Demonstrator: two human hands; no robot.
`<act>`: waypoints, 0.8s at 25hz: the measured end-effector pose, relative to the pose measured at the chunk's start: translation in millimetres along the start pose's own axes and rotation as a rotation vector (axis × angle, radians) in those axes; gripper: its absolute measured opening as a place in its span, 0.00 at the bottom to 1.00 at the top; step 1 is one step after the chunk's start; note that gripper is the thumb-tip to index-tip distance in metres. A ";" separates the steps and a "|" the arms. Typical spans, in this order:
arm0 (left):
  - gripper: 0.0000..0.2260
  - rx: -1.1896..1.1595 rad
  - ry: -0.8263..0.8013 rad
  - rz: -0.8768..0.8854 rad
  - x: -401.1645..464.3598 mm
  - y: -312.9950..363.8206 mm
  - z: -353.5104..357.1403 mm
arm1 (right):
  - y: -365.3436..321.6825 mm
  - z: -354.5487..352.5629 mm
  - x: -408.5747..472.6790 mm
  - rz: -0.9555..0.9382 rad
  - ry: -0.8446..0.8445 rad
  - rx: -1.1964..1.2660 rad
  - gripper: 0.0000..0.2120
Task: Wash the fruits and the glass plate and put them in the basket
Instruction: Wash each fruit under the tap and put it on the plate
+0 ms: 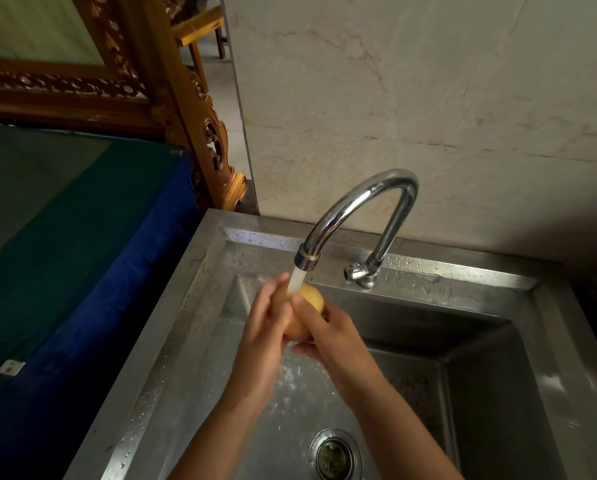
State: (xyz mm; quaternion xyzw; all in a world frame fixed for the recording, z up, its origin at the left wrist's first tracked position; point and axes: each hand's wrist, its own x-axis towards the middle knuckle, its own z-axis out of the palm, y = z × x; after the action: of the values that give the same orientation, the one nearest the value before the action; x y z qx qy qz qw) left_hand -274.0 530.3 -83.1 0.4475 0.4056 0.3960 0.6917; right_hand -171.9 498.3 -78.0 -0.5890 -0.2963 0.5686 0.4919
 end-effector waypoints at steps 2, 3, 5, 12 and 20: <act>0.21 -0.100 -0.050 -0.112 0.6 2.2 -1.5 | 1.6 -6.2 -0.5 -0.078 -0.032 0.012 0.21; 0.22 -0.154 -0.041 -0.202 2.1 4.8 -2.7 | 3.2 -7.7 -2.0 -0.161 -0.047 -0.072 0.25; 0.22 -0.144 -0.037 -0.375 3.9 10.7 -5.9 | 5.4 -9.8 -4.8 -0.332 -0.063 -0.309 0.32; 0.22 0.103 -0.036 -0.136 0.1 8.9 -15.1 | 1.0 -24.5 0.9 -0.228 -0.163 -0.083 0.22; 0.26 0.166 0.000 -0.056 0.7 4.6 -20.7 | -3.9 -32.3 -0.1 -0.251 -0.103 -0.090 0.17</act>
State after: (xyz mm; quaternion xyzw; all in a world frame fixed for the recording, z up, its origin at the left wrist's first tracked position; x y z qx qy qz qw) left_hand -293.5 538.4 -84.5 0.4918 0.4495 0.3413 0.6630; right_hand -140.0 491.7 -78.6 -0.5389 -0.4175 0.5182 0.5165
